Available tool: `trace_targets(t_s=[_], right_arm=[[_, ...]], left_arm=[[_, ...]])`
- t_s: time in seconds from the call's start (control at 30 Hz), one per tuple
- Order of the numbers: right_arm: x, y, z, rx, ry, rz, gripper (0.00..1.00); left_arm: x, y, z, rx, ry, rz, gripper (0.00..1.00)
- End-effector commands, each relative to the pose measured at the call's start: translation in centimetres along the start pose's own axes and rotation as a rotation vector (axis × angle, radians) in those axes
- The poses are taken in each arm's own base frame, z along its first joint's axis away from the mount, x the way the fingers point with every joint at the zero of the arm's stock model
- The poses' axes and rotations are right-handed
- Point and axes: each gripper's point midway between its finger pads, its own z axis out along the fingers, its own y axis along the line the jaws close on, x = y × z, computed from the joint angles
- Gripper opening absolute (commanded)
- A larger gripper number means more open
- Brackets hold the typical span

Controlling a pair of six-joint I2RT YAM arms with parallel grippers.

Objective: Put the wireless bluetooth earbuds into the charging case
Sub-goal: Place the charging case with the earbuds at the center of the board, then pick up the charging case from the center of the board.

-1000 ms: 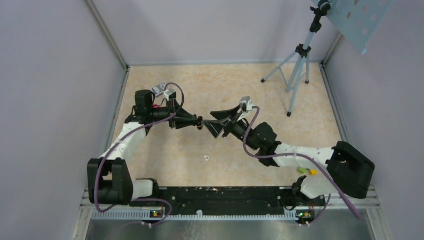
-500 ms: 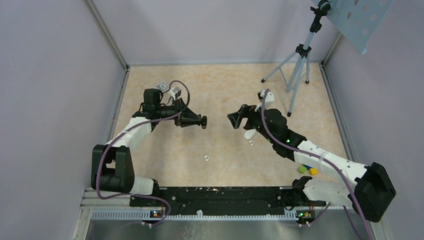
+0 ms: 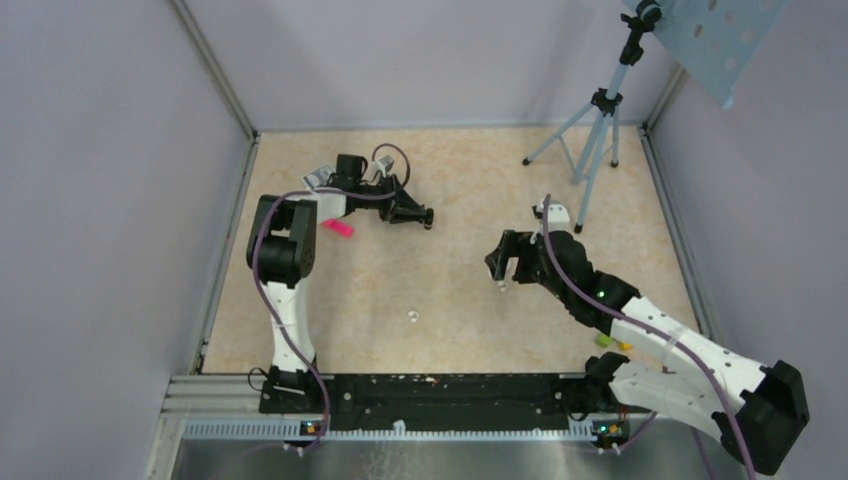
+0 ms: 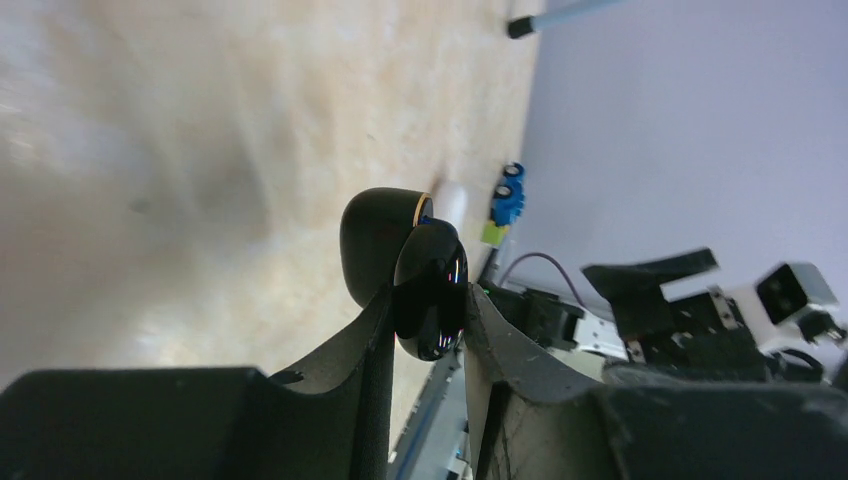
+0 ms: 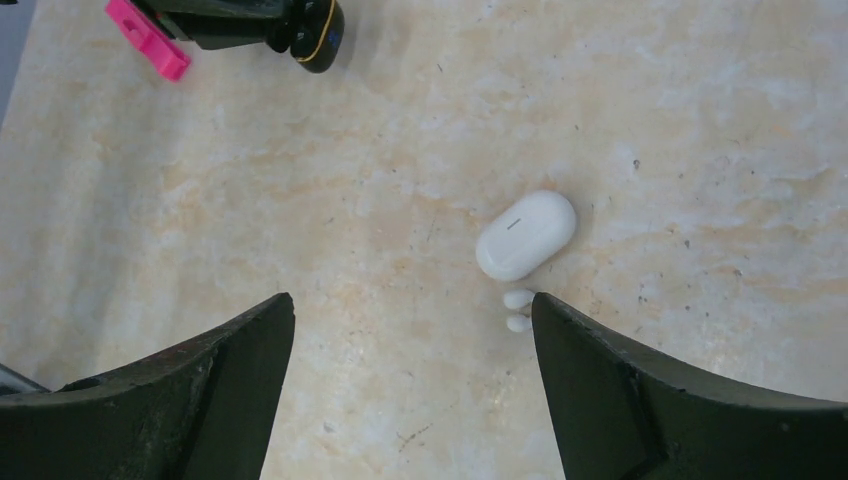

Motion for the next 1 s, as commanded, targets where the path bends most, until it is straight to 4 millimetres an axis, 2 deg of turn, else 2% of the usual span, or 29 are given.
trace_targets(t_s=[0.0,0.07,0.2,0.33,0.37,0.4,0.5,0.53,0.63,0.77,0.83,0.9,0.97], right_arm=[[-1.3,-0.2,-1.4,0.007,-0.034,0.015,0.86],[-1.4,-0.4,-1.7,0.013,-0.037,0.013,0.86],[-1.0,-1.2,-1.9,0.050,-0.022,0.005,0.86],[-0.6,-1.0,-1.7,0.027,-0.017,-0.004,0.86],[-0.5,-0.9,-1.7,0.021,-0.020,-0.003,0.86],[-0.4,-1.0,-1.6,0.018,-0.022,-0.003,0.86],[-0.1,-1.6,-1.3,0.056,-0.016,-0.008,0.88],[-0.1,-2.1,-1.2,0.089,-0.011,-0.013,0.89],[0.2,-3.8,-0.6,0.207,0.027,-0.033,0.92],[1.7,-5.0,1.2,0.292,0.101,-0.085,0.93],[1.9,-5.6,1.9,0.343,0.111,-0.066,0.94],[2.1,-5.8,2.7,0.362,0.145,-0.050,0.94],[2.1,-5.9,3.6,0.362,0.184,-0.086,0.94]], left_arm=[[-1.9,2.6,0.9,-0.068,-0.013,0.065,0.00],[-2.2,3.7,1.1,-0.116,-0.012,0.053,0.00],[-2.5,4.7,1.0,-0.170,-0.006,0.059,0.00],[-2.3,5.4,0.6,-0.206,-0.009,0.051,0.00],[-2.3,5.5,0.5,-0.208,-0.005,0.050,0.06],[-2.3,5.5,0.4,-0.217,-0.003,0.051,0.16],[-2.6,5.3,-0.5,-0.281,-0.014,0.078,0.52],[-2.8,4.7,-1.0,-0.302,-0.027,0.100,0.62],[-3.6,2.9,-2.7,-0.370,-0.077,0.164,0.78],[-3.0,-0.9,-5.1,-0.360,-0.130,0.234,0.81],[-1.7,-2.4,-6.4,-0.368,-0.162,0.263,0.82],[-0.1,-4.7,-7.8,-0.354,-0.201,0.311,0.83],[1.9,-5.6,-8.5,-0.330,-0.210,0.322,0.84]])
